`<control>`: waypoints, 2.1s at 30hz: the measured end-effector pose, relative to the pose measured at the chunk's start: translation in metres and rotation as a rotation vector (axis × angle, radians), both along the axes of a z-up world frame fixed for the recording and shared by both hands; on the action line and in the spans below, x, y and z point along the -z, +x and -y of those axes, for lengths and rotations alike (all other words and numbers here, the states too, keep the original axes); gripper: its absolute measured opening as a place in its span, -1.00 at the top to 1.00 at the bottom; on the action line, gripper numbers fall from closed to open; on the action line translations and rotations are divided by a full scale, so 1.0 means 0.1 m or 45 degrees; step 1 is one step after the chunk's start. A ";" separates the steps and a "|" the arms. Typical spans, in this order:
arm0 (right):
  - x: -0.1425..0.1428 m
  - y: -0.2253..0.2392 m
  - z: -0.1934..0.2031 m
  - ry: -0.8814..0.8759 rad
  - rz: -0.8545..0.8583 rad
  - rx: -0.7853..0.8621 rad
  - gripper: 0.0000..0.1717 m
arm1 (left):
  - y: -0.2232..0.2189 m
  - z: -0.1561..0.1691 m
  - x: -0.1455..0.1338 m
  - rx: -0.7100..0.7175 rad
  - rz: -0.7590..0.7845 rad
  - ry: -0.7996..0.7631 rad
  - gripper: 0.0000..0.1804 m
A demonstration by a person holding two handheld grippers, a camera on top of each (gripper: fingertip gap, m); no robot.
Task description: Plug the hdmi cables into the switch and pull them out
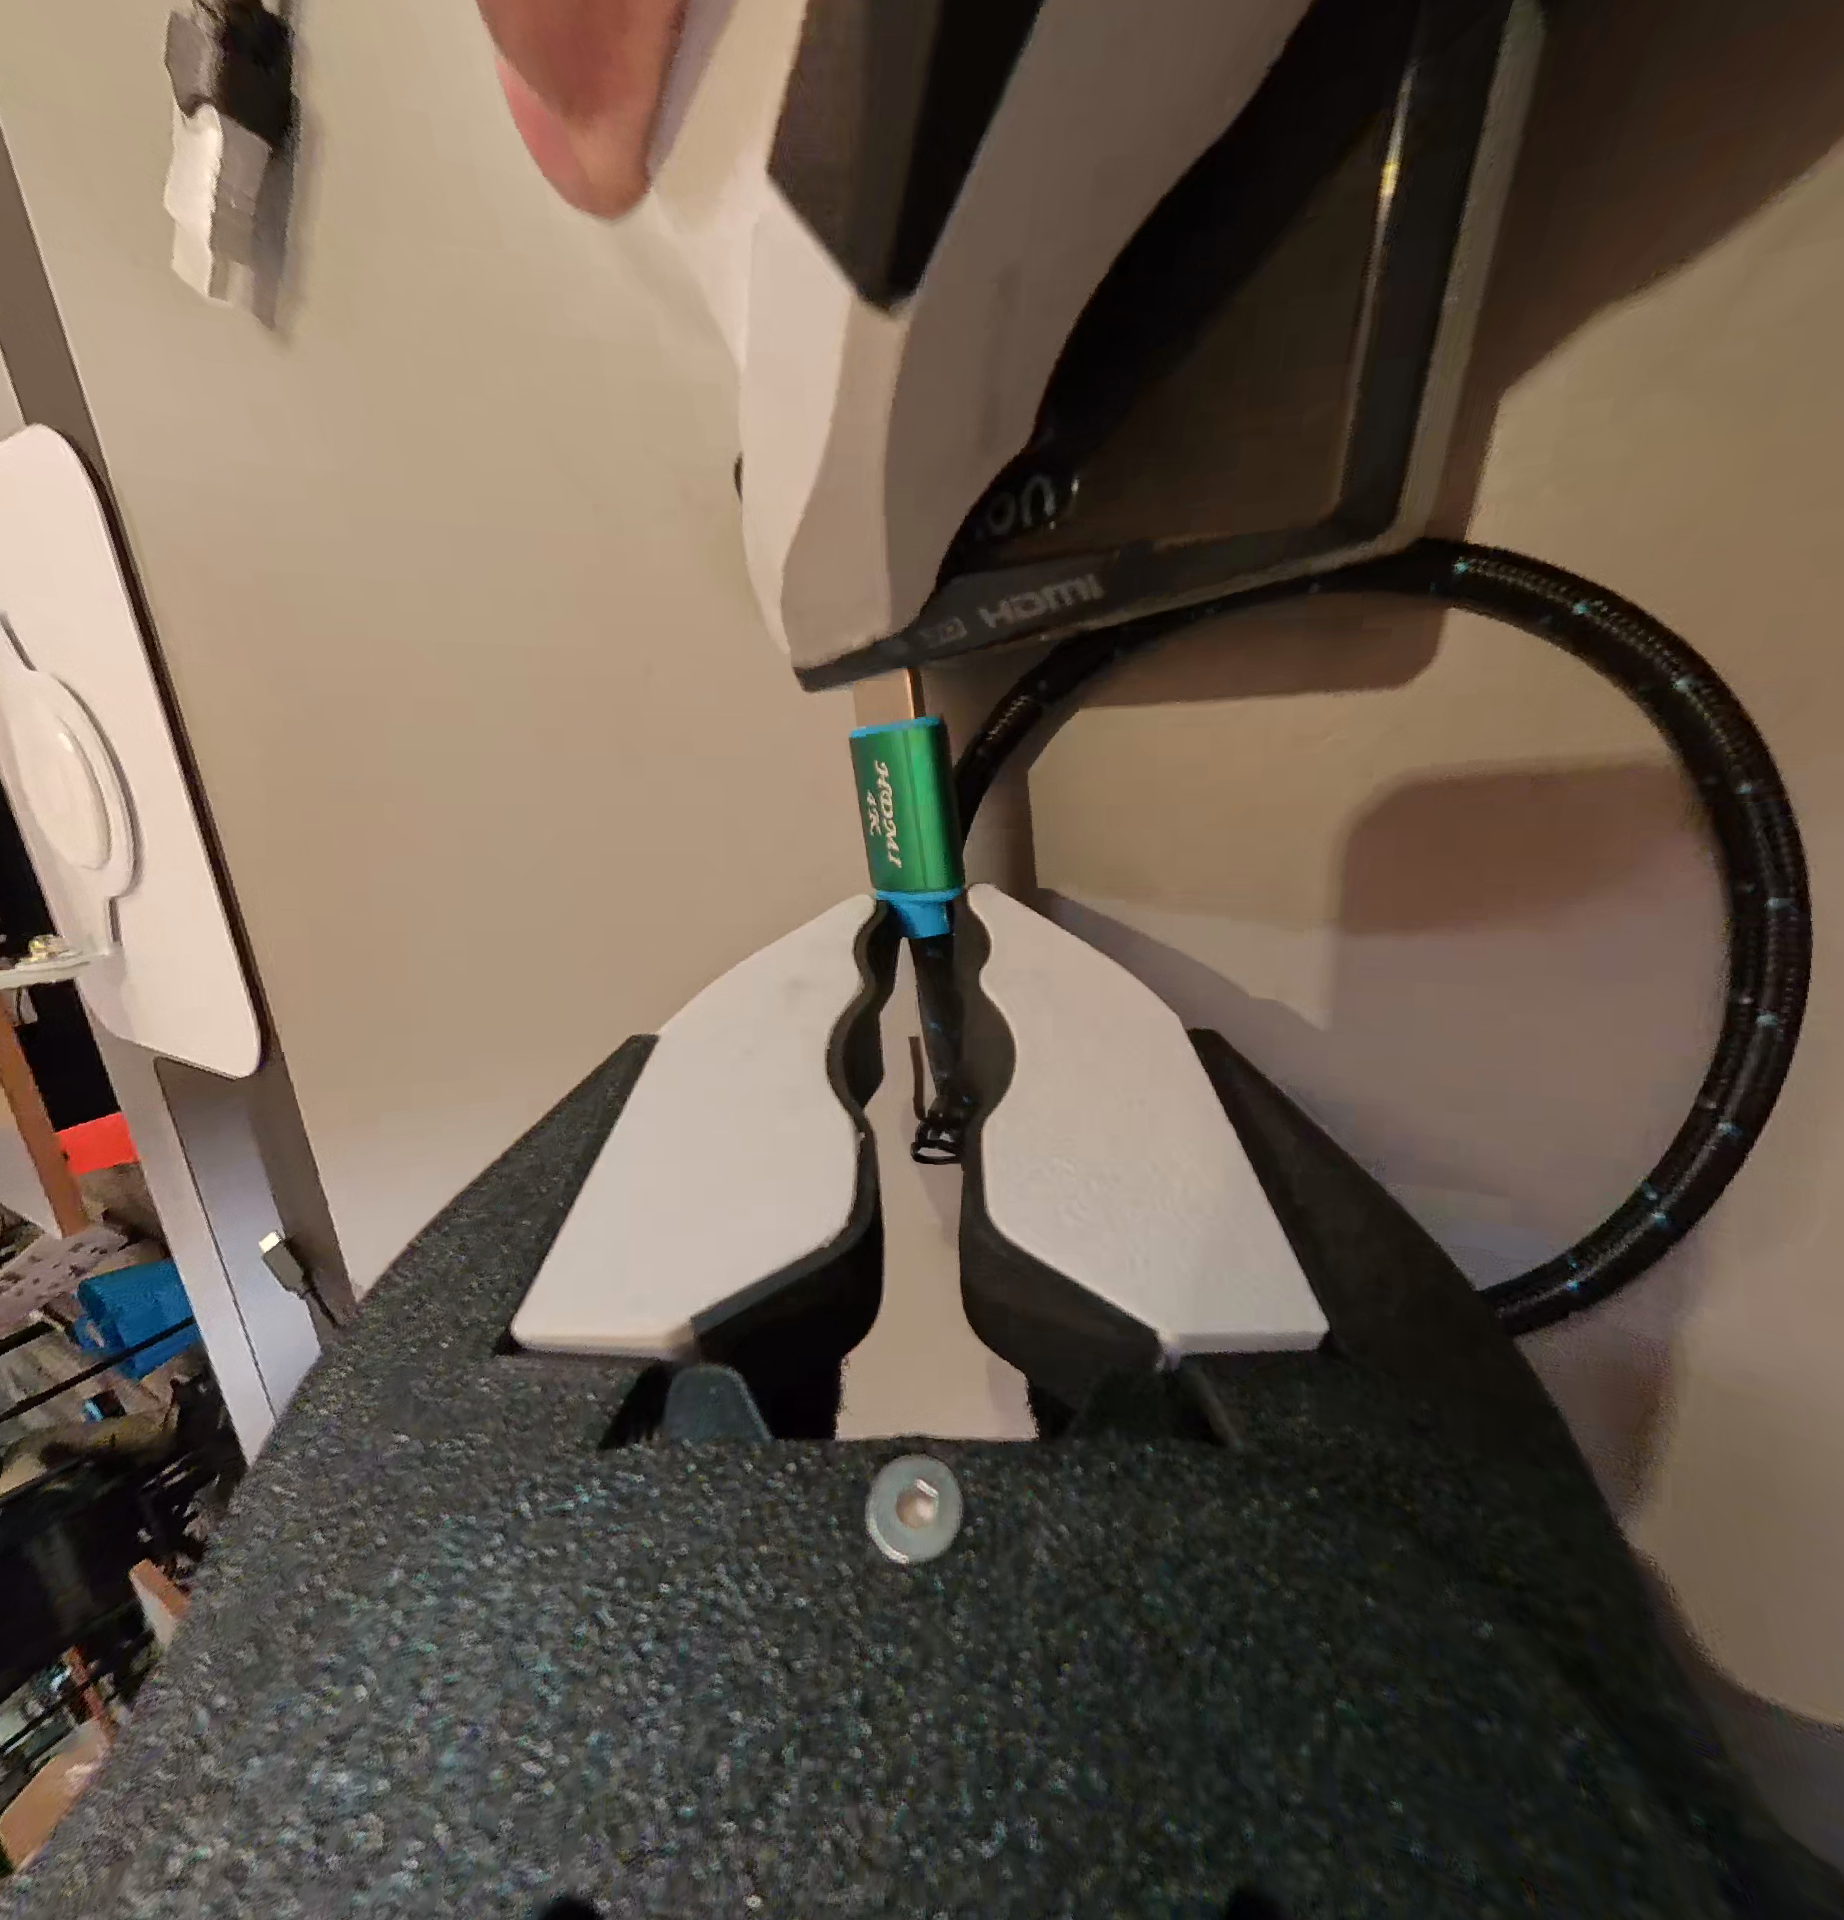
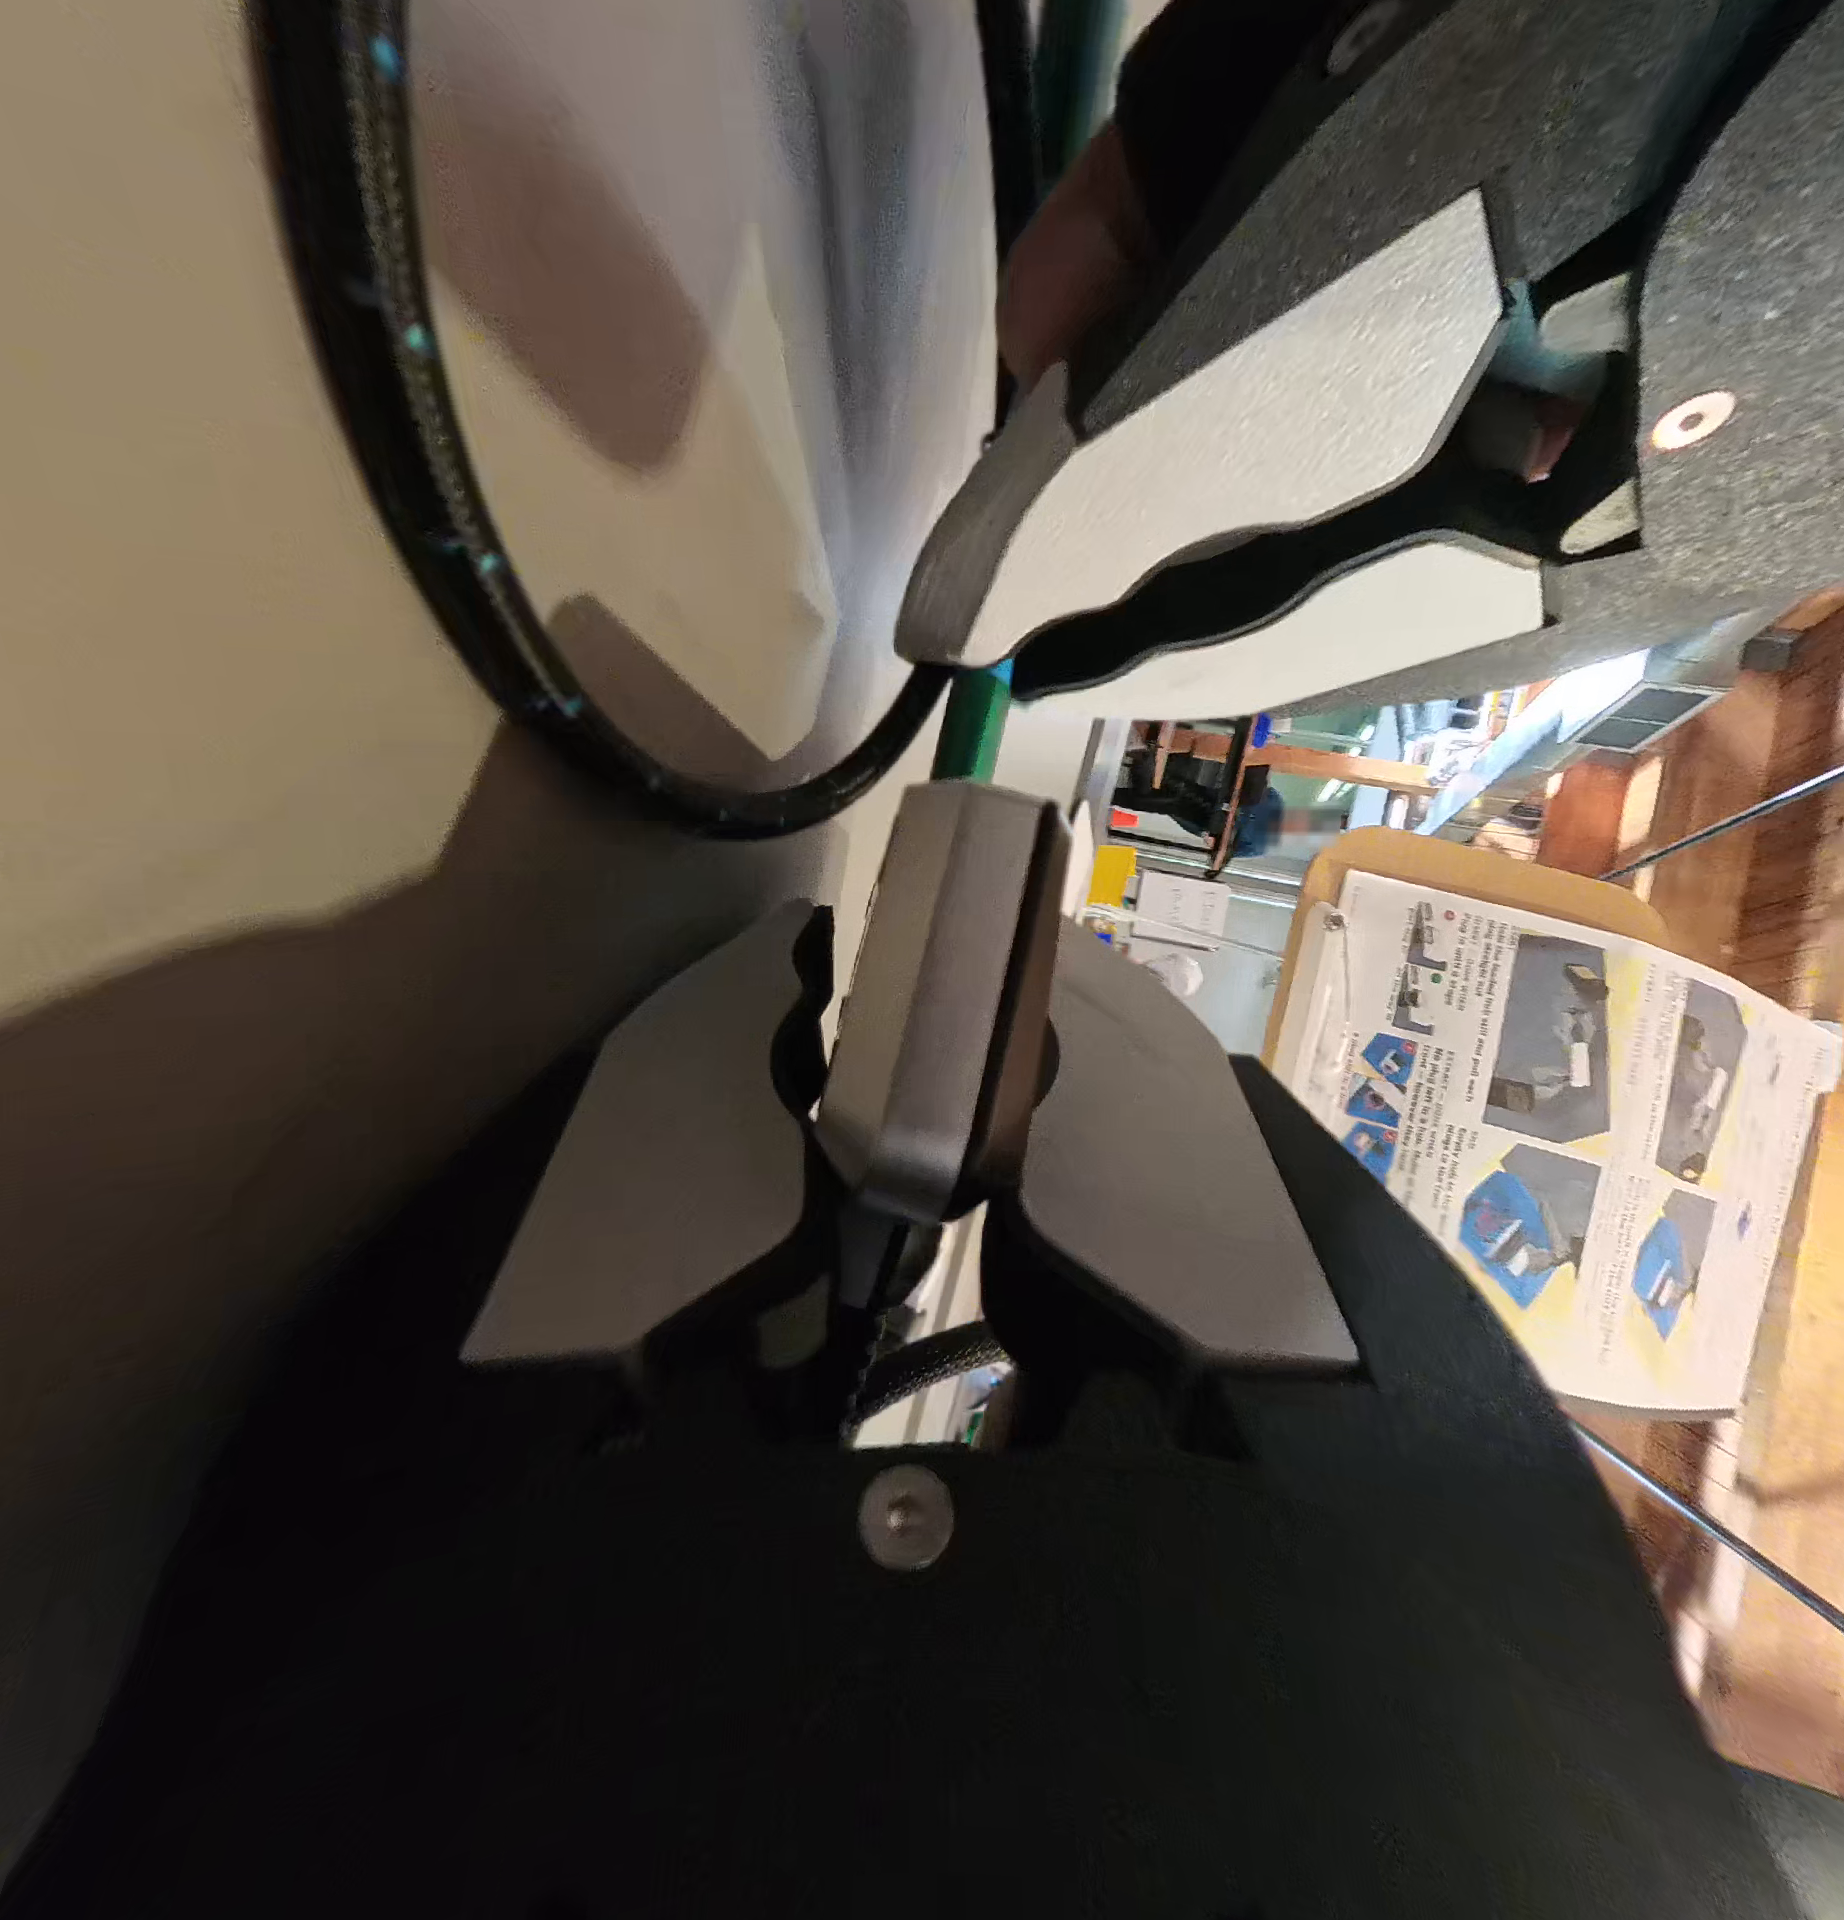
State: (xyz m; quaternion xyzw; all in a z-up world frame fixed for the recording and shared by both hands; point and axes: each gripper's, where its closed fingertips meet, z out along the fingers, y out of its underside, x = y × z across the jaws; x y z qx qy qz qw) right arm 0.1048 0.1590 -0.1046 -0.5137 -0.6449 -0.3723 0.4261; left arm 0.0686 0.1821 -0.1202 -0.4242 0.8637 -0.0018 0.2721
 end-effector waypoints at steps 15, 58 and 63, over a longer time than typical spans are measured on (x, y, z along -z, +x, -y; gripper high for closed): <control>-0.10 -0.10 0.04 0.008 -0.059 -0.066 0.65 | 0.07 0.04 -0.08 0.014 0.106 -0.119 0.89; -0.09 0.32 -0.07 0.064 0.046 0.186 0.75 | 0.11 -0.07 0.06 -0.018 0.186 -0.243 0.90; -0.09 0.34 -0.07 0.090 0.033 0.148 0.74 | 0.12 -0.06 0.05 -0.024 0.198 -0.283 0.89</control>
